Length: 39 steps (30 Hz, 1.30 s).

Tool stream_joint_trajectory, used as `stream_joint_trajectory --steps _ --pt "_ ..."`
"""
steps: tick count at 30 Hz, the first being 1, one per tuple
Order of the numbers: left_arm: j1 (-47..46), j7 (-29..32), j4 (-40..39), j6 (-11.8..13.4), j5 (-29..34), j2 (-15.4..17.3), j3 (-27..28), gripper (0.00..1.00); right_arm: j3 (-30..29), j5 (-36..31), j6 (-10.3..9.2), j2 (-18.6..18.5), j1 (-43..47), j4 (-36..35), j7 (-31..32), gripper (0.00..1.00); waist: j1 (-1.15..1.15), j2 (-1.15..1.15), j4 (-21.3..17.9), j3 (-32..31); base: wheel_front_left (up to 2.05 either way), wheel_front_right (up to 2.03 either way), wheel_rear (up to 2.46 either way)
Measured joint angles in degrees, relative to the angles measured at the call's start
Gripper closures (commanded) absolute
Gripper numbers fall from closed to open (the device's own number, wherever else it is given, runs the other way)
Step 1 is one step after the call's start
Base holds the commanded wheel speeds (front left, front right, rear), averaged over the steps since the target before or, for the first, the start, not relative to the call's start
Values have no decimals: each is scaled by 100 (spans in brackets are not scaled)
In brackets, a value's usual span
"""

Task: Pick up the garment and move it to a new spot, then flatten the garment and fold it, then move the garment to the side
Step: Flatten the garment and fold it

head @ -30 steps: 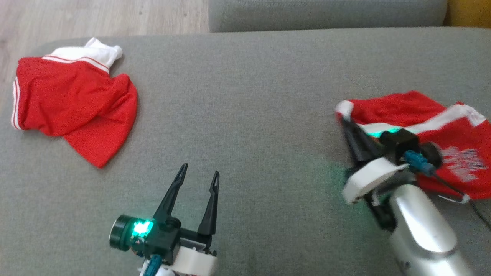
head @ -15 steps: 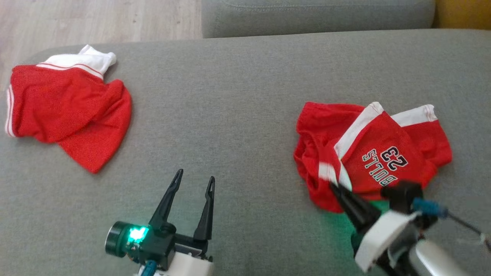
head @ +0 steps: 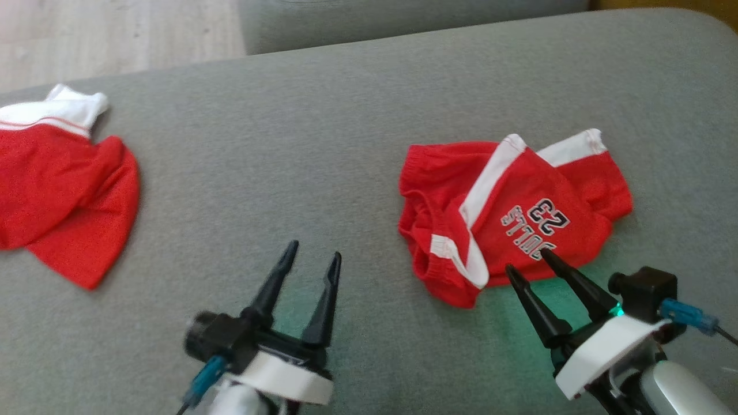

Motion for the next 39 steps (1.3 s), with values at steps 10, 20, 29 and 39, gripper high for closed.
stream_joint_trajectory --steps 10,20,29,39 --pt "-1164 992 -113 -2 -3267 768 -2134 0 -127 -16 0 51 107 11 0 0 0 0 -347 160 0 0 0" --pt "-1572 1806 -111 -1 -4896 1122 -2729 0 -183 -75 0 135 102 73 3 0 0 0 -637 320 0 0 0" --pt "-1977 2015 -138 -1 -5415 1247 -2983 0 -166 -75 0 226 82 165 -53 0 0 0 -778 410 0 0 0" --pt "-2207 2009 42 -1 -5595 1277 -3245 25 -104 -74 0 272 10 281 -168 0 0 0 -893 464 0 0 0"
